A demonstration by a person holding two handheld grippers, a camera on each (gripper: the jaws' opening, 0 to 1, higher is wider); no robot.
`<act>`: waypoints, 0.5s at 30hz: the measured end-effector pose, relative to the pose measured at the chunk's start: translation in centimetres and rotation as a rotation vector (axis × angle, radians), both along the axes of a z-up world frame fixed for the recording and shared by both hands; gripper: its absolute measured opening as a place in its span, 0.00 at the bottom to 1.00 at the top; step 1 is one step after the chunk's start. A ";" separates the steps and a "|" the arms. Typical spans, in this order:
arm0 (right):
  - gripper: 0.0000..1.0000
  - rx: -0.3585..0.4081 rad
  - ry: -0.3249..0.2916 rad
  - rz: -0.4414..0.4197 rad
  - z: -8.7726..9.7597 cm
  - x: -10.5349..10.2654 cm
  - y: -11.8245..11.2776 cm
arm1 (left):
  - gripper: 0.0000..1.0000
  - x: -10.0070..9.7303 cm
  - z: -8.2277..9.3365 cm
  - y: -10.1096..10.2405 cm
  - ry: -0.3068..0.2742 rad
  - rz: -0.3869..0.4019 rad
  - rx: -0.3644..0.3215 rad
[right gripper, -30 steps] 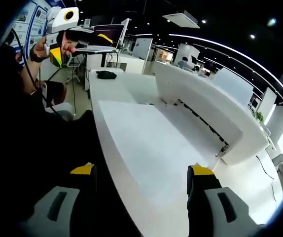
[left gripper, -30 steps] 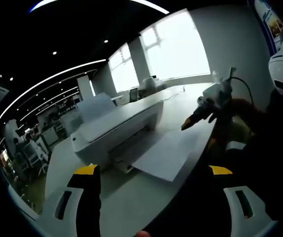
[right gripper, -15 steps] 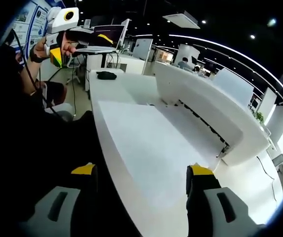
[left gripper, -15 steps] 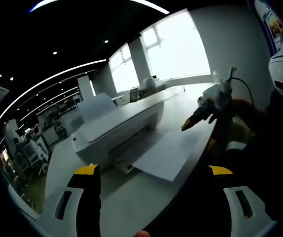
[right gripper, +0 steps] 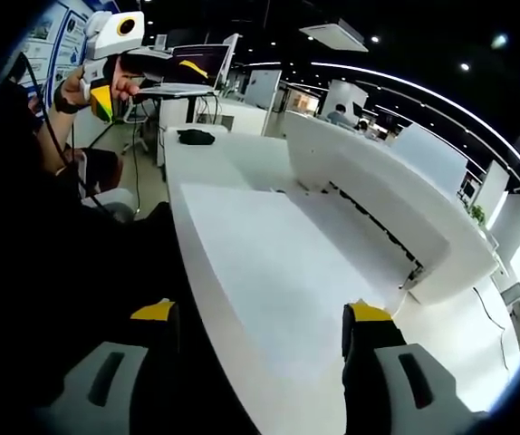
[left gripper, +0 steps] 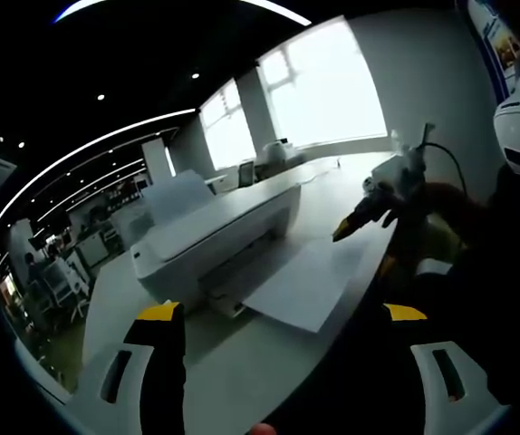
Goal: Remove the paper from the printer output slot and place it on top of the printer
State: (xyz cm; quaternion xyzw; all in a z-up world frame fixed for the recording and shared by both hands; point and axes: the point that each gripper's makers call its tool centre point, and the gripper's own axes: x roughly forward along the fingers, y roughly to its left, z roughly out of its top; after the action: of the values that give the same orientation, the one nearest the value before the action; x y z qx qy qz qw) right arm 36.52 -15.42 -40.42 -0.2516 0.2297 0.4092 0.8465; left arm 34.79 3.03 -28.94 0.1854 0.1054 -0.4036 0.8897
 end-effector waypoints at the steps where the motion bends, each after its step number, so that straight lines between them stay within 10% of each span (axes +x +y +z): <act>1: 0.68 0.000 0.000 0.001 0.0 0.0 0.0 | 0.90 0.0 0.0 0.0 0.000 0.000 0.000; 15: 0.68 -0.019 -0.007 -0.008 -0.2 0.3 -0.1 | 0.90 0.0 -0.1 0.0 0.002 -0.001 0.001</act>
State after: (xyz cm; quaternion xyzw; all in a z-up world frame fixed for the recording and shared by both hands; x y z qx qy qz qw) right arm 36.86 -15.50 -40.64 -0.2603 0.2316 0.4025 0.8465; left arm 34.78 3.00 -29.02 0.1854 0.1064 -0.4043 0.8893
